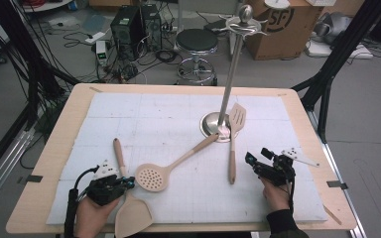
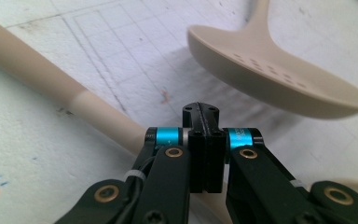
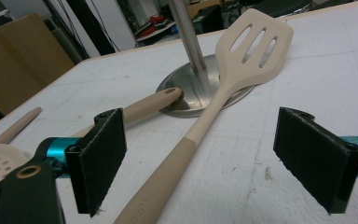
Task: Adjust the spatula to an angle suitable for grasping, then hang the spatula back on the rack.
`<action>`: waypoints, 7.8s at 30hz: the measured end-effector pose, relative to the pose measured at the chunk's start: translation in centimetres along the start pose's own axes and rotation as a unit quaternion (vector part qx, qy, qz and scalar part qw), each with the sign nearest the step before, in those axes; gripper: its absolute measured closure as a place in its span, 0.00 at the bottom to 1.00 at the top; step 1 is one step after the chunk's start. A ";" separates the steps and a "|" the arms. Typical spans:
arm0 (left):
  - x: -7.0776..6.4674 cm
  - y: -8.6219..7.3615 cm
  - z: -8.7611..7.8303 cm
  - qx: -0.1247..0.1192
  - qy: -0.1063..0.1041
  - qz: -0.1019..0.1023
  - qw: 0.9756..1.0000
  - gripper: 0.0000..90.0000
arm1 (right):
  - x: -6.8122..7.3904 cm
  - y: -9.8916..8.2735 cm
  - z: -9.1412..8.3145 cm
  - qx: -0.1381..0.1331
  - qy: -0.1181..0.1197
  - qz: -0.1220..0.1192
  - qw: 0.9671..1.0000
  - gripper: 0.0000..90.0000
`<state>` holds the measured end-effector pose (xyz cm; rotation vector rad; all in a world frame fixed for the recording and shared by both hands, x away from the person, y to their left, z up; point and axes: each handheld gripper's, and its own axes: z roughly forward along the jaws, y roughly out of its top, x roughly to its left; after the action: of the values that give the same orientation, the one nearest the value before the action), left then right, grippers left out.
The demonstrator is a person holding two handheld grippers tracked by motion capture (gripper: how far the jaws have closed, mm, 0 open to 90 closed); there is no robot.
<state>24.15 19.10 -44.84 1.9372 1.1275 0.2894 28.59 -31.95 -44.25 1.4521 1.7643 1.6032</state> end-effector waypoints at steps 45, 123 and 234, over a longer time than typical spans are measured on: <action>-10.1 -7.7 -5.9 -0.035 -0.093 -0.040 0.994 1.00 | 0.0 -0.1 0.2 -0.001 -0.003 0.007 1.000 0.18; 4.4 -3.5 -6.5 -0.132 0.064 -0.124 0.981 1.00 | -0.2 0.0 0.2 -0.004 0.001 0.016 1.000 0.18; 11.1 11.2 4.7 0.041 -0.064 -0.064 0.995 0.53 | -0.5 -0.1 0.6 0.002 0.004 0.019 1.000 0.19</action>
<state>39.81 22.75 -41.41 1.9156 1.1879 0.0491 29.24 -32.03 -44.65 1.4923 1.7565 1.6280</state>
